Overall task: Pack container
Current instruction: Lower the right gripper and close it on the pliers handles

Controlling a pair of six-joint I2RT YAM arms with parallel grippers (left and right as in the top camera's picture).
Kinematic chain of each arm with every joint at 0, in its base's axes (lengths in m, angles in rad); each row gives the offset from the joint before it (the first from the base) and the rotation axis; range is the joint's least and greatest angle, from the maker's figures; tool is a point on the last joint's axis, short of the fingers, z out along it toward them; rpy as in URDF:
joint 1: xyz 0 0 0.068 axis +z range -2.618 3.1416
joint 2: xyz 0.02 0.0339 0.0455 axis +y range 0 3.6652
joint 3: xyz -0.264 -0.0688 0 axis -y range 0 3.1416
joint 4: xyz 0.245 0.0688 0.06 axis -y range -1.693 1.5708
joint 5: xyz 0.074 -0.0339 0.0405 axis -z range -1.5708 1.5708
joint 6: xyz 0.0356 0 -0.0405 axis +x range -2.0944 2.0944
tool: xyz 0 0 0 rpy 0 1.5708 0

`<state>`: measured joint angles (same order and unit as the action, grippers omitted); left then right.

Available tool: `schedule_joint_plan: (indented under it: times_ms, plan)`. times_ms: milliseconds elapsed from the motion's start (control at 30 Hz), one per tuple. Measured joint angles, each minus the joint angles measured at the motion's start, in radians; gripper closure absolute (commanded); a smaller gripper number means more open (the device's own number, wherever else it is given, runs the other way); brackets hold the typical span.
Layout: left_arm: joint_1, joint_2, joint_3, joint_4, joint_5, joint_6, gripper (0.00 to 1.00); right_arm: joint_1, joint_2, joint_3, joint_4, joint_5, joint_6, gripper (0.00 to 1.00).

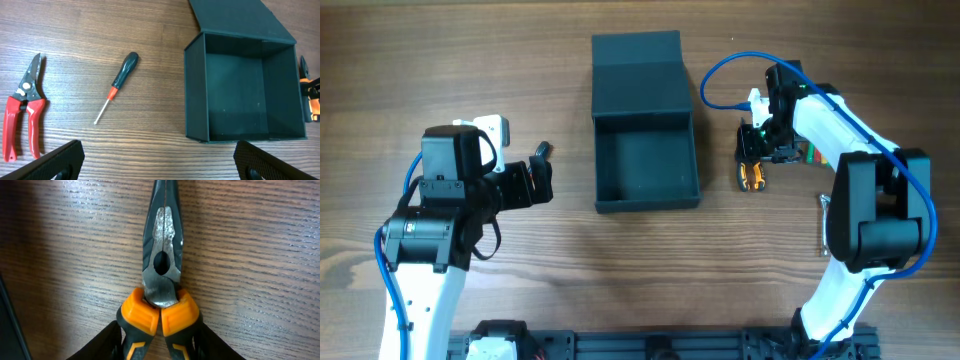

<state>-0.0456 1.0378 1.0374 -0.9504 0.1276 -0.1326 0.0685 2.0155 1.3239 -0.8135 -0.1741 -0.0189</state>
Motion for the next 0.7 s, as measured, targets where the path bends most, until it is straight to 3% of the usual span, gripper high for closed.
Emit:
schedule_joint_plan:
  times_ms: [700]
  plan:
    - [0.0,0.0,0.0,0.0,0.0,0.0,0.0,0.014,0.0,0.0,0.033,0.064,0.032,0.96]
